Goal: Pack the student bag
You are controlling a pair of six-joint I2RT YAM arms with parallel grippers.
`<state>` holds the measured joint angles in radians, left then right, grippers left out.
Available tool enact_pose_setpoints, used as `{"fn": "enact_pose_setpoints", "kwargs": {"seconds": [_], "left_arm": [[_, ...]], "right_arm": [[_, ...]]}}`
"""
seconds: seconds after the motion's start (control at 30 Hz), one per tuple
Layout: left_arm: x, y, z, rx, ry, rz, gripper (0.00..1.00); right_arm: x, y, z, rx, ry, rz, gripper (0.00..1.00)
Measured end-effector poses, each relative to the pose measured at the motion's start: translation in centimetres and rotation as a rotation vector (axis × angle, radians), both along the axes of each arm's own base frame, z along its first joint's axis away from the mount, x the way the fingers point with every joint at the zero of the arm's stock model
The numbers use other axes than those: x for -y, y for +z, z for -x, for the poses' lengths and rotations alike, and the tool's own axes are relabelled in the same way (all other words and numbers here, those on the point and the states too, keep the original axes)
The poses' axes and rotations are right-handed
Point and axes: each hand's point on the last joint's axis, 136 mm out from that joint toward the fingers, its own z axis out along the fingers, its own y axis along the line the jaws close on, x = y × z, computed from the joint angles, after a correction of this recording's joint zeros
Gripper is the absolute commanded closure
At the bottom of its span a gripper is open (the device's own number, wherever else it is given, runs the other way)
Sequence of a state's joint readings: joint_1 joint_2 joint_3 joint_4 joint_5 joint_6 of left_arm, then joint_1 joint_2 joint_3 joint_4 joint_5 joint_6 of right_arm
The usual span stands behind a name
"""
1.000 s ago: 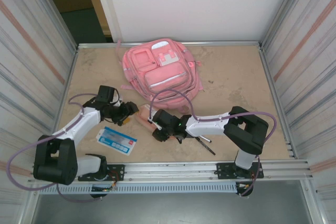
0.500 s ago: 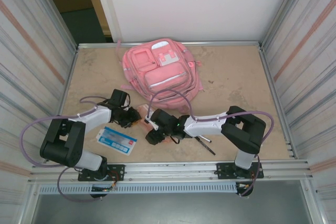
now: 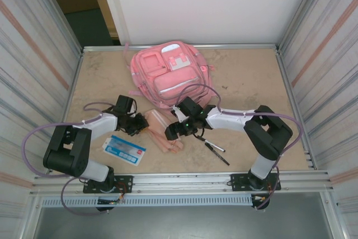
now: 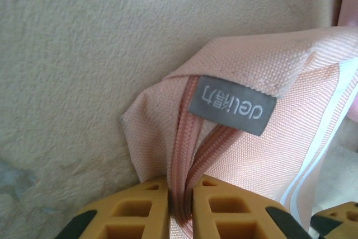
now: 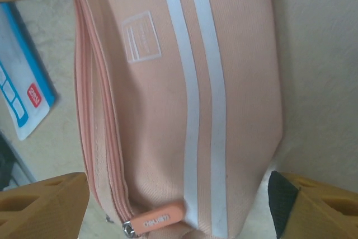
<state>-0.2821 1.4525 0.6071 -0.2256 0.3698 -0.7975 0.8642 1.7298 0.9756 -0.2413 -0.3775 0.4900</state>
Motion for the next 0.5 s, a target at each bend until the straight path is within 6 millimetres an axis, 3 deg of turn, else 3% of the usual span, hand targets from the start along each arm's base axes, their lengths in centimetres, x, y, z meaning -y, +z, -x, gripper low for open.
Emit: {"fn": "enact_pose_setpoints", "kwargs": {"seconds": [0.1, 0.27, 0.5], "left_arm": [[0.0, 0.0, 0.0, 0.007, 0.001, 0.008, 0.85], [0.1, 0.0, 0.4, 0.005, 0.046, 0.060, 0.86], [0.2, -0.1, 1.2, -0.010, 0.136, 0.139, 0.86]], "right_arm": [[0.2, -1.0, 0.5, -0.064, -0.024, 0.016, 0.20], [-0.1, -0.7, 0.4, -0.186, -0.151, -0.001, 0.20], [-0.3, -0.9, 0.9, -0.361, -0.346, -0.023, 0.28]]}}
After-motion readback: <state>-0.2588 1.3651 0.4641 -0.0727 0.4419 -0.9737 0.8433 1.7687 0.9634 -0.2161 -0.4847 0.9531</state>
